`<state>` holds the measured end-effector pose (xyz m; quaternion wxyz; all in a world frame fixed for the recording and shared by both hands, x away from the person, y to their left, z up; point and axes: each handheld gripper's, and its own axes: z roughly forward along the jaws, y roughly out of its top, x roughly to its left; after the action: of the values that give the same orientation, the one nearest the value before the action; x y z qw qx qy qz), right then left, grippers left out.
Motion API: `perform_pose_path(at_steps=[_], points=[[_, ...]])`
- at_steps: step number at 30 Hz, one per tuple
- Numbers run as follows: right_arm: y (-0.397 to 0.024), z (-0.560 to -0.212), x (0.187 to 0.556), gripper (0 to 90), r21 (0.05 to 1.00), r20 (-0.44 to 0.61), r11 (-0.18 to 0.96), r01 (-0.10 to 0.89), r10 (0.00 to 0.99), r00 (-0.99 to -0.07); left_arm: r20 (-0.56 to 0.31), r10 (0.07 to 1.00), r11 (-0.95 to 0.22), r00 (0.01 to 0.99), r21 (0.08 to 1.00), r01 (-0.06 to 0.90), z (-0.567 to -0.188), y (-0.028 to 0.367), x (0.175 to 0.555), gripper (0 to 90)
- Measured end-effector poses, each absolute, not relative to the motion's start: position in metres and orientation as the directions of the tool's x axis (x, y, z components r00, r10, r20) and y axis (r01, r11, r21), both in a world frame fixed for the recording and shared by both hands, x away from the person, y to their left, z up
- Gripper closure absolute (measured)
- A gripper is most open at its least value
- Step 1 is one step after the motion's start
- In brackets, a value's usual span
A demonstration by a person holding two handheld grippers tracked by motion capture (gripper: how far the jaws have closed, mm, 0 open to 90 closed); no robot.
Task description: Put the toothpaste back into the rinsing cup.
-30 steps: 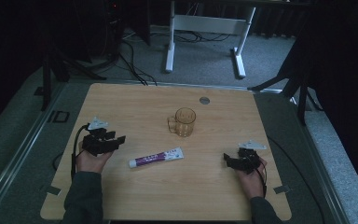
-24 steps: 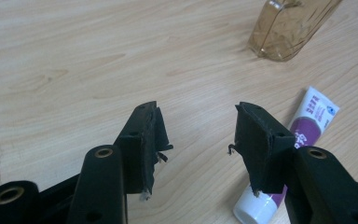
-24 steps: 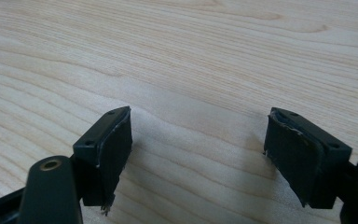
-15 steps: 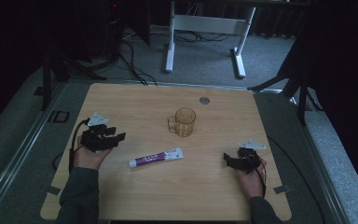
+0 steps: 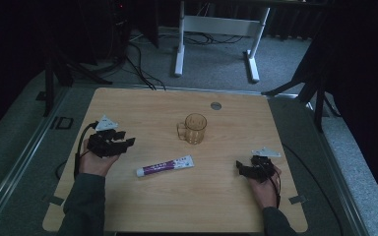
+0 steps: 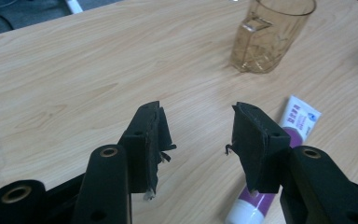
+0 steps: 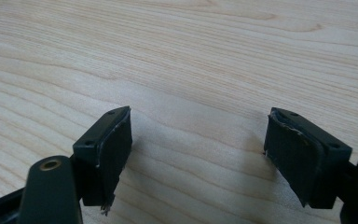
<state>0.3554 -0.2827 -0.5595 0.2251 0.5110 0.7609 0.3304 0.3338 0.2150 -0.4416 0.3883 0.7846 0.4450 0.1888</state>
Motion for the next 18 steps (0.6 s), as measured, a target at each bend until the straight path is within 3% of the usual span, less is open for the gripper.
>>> perform_pose_path(at_steps=[18], points=[[-0.283, -0.560, 0.355, 23.1, 0.733, -0.004, 0.257, 0.629, 0.927, -0.374, -0.039, 0.806, -0.349, 0.590, 0.775, 0.527, -0.431, 0.196, 0.339, 52.4]])
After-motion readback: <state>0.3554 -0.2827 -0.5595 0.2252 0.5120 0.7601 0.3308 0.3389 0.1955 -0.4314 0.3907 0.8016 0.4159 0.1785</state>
